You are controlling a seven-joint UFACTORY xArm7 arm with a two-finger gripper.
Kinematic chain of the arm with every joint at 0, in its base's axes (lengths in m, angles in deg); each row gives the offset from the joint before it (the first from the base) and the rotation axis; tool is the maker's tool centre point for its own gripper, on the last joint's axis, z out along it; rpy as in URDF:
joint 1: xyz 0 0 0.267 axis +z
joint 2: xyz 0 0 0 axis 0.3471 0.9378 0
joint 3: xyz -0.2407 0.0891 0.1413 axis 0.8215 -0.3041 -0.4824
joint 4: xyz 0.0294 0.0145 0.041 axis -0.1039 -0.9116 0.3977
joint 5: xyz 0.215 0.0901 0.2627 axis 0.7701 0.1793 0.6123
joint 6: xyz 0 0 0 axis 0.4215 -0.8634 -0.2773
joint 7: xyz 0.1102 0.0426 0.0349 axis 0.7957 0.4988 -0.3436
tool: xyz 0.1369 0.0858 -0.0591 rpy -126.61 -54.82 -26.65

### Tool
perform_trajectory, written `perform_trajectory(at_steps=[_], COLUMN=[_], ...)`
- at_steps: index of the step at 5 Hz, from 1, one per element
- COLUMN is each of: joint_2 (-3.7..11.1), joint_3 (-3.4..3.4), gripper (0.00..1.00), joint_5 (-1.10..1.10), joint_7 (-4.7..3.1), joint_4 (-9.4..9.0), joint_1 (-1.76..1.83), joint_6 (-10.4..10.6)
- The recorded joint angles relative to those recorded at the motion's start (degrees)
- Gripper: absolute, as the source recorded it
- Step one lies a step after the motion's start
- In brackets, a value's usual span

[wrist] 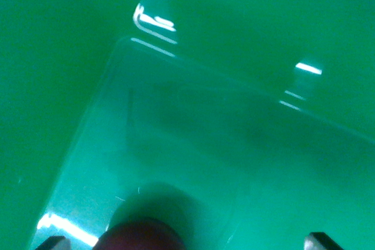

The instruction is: Pick fruit

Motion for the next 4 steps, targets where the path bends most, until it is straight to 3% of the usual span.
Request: perform_trajectory(at_steps=[1,2,3,4], joint_2=[0.67,0.67,1.28,1.28], joint_3=[-0.10,-0.10,-0.20,-0.20], gripper=[0.00,0.00,0.00,0.00], joint_5=[-0.26,-0.26,-0.50,-0.50], joint_7=[-0.27,-0.27,-0.52,-0.52], joint_4=[-1.69,-1.69,-3.25,-3.25], joint_1=[0.35,0.35,0.68,0.68], joint_6=[2.13,2.13,4.10,4.10])
